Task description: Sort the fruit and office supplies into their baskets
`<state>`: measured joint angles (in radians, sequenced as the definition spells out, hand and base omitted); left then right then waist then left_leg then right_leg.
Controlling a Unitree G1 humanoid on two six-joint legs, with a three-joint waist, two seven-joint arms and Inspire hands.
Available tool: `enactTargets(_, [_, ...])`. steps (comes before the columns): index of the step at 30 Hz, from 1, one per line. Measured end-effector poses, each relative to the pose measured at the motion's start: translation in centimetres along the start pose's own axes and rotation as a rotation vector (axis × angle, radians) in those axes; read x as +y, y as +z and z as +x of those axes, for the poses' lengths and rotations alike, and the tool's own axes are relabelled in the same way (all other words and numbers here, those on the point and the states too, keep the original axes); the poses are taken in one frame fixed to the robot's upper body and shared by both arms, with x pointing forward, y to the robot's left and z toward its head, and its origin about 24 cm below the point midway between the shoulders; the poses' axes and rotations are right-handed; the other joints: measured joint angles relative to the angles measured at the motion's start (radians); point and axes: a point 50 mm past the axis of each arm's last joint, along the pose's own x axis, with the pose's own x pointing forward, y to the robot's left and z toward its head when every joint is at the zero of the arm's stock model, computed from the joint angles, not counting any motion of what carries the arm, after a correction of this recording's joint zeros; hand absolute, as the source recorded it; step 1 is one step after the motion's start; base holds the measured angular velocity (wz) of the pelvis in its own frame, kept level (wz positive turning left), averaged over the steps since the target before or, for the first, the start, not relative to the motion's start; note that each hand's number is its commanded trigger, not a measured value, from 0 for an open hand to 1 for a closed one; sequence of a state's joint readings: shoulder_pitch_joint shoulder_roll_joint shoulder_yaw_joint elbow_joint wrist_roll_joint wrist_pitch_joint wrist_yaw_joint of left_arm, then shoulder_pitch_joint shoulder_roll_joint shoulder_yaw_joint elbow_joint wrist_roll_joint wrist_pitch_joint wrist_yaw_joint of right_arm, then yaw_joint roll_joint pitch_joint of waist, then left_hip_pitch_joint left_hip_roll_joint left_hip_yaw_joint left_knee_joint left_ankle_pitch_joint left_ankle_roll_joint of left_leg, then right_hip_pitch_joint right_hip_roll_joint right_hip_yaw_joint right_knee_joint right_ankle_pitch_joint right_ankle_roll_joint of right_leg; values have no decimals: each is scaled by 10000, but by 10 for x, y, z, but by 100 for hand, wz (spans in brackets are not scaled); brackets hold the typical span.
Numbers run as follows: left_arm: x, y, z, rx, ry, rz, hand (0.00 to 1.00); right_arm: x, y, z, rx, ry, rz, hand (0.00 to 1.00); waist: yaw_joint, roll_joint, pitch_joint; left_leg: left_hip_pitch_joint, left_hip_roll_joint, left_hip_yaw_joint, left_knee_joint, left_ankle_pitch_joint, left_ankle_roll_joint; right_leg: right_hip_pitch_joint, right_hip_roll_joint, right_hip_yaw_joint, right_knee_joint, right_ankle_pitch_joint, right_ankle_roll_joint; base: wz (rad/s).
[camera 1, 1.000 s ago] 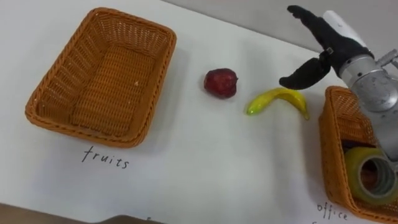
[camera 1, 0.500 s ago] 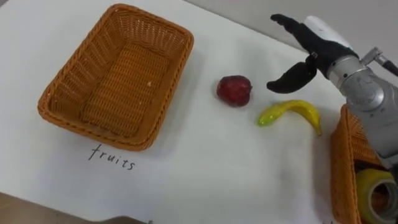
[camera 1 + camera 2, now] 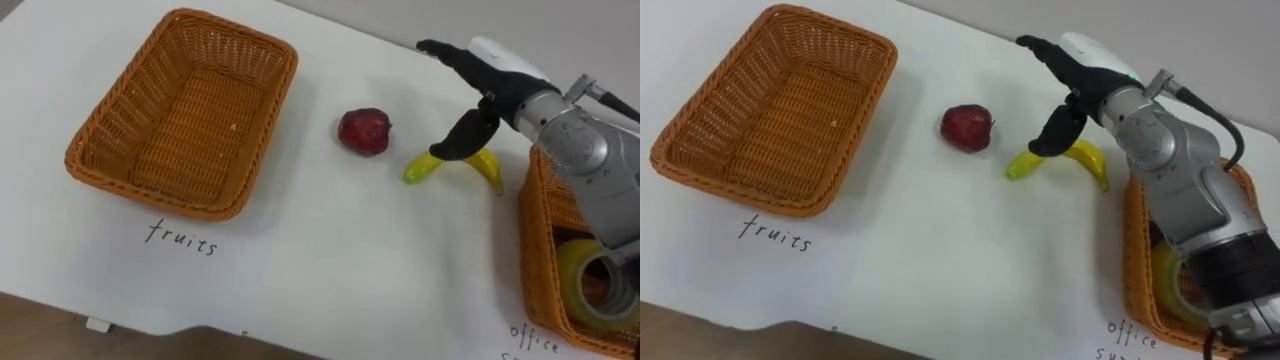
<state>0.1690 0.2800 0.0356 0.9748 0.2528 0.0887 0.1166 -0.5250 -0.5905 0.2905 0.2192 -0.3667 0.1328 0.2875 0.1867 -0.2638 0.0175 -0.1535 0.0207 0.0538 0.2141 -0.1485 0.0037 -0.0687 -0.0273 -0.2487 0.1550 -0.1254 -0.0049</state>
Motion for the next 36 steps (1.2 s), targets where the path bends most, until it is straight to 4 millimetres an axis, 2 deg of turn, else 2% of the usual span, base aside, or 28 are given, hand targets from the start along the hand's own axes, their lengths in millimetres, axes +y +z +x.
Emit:
enactTargets(8, [-2,-7,0,283,-52,68,0,-3,1,-1,-95,-100,154,0,-121,-7,-17,12,4,-11,100,-2,4,90,13,-12,3,39,-63,-1])
enactTargets(14, [0,-7,0,385,-16,-86,0,-15,3,-5,-245,-461,273,0,-173,16,-16,24,13,3,159,-6,8,104,23,-9,-2,41,-66,0])
enactTargets(24, [0,-10,0,493,10,-94,0,-15,3,-6,-211,-201,111,0,-180,23,-11,51,14,-2,161,-10,12,138,19,-17,-12,41,-66,0])
enactTargets(26, [0,-10,0,519,30,-86,0,-15,2,-7,-98,-120,-171,0,-181,56,14,45,16,-3,171,-13,14,138,21,-15,-12,41,-67,0])
enactTargets(36, [1,-10,0,503,108,-84,0,-14,0,-7,117,26,-625,0,-178,95,0,26,19,2,221,-18,17,130,21,-24,-7,55,-88,0])
